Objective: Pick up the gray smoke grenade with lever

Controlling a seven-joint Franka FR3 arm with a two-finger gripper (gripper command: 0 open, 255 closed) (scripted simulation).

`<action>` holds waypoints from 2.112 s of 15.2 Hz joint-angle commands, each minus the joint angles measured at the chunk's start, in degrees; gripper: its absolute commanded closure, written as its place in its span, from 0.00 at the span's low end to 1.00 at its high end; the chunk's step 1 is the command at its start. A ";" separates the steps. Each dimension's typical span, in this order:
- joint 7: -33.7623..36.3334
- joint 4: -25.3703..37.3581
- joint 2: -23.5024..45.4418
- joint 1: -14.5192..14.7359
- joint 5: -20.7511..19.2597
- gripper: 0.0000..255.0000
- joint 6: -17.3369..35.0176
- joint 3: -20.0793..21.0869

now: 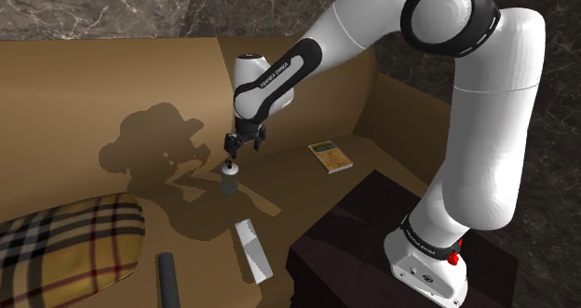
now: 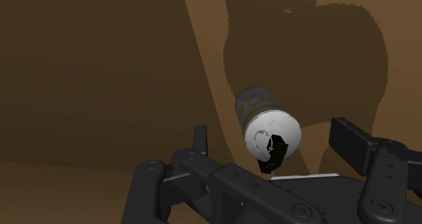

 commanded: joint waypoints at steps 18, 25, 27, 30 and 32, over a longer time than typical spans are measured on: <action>2.10 14.82 18.46 2.53 -1.44 1.00 4.91 -0.61; 2.08 14.76 18.48 2.52 -1.44 1.00 4.99 -0.60; 2.10 14.39 17.20 2.46 -1.38 1.00 4.09 -0.54; 2.13 13.95 15.35 2.37 -1.29 1.00 2.67 -0.44; 2.15 13.73 14.14 2.32 -1.23 1.00 1.69 -0.38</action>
